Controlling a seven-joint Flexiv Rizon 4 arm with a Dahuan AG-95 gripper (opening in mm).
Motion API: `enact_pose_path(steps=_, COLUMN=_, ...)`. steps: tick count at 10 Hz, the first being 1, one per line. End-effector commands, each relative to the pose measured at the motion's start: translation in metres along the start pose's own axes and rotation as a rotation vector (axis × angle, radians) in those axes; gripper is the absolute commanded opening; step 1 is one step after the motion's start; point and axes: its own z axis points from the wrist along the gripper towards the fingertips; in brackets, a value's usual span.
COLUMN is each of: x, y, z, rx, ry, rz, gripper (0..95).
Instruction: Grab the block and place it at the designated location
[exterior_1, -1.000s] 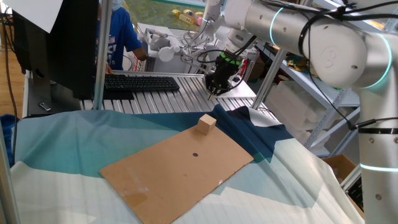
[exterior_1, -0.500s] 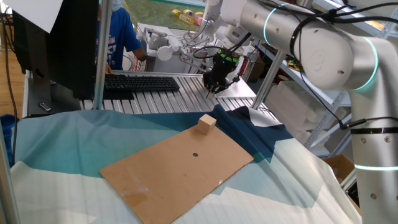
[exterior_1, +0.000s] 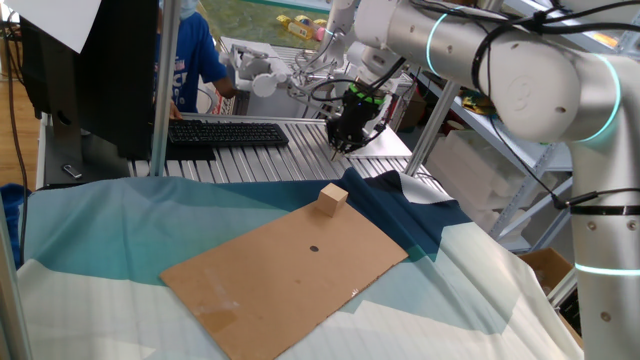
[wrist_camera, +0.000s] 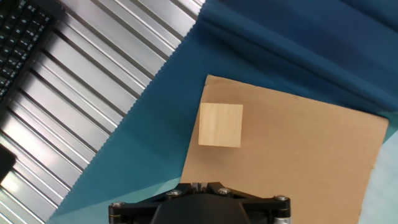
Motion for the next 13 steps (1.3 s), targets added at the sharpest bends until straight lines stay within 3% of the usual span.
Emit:
enact_pose_path(steps=1, x=-0.003, y=0.001, z=0.000, rx=0.006, ry=0.005, rz=-0.006, gripper=0.0)
enact_pose_path(steps=4, x=-0.010, y=-0.005, z=-0.010, rx=0.010, ry=0.026, rz=-0.019, gripper=0.0)
enact_pose_path(steps=9, x=-0.015, y=-0.011, z=-0.004, rx=0.010, ry=0.020, rz=-0.032, gripper=0.0)
enact_pose_path(steps=13, x=-0.022, y=-0.018, z=-0.006, rx=0.012, ry=0.034, rz=-0.061, gripper=0.0)
